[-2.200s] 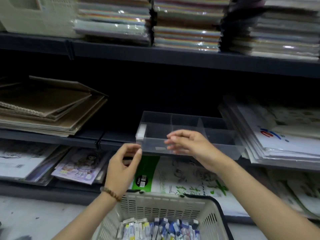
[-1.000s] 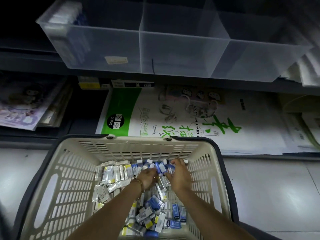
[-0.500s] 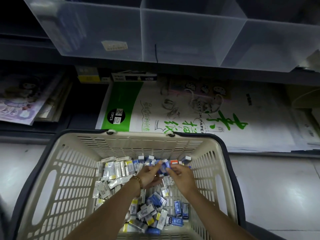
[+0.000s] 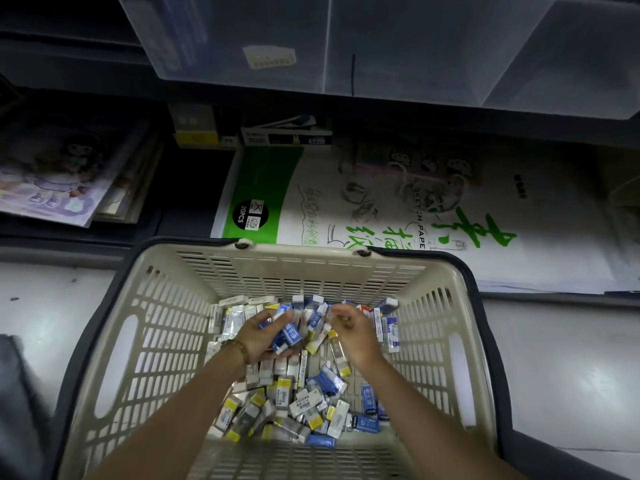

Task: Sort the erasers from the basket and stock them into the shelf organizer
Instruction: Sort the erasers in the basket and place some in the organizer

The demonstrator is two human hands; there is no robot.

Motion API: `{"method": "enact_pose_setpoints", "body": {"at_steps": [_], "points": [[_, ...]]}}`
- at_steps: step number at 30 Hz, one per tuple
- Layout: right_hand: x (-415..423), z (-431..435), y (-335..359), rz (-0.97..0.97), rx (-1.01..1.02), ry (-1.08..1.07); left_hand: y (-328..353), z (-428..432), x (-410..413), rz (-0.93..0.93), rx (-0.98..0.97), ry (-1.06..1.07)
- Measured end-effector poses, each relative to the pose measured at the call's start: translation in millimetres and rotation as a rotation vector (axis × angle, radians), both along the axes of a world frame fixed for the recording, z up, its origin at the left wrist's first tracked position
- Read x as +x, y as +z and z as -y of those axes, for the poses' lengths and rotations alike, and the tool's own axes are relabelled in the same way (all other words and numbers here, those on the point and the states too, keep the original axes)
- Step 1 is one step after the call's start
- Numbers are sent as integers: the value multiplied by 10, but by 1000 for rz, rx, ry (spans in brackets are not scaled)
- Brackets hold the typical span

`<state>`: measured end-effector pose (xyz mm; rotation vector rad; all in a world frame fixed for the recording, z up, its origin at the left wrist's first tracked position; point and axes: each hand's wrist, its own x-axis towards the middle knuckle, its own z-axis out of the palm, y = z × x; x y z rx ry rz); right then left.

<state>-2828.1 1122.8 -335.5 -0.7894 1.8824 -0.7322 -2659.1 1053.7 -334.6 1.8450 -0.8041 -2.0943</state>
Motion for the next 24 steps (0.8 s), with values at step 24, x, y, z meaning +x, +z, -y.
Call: {"method": "enact_pose_setpoints", "body": {"at_steps": [24], "points": [[303, 43, 341, 428, -8, -201, 191, -135, 149, -301, 126, 201]]}}
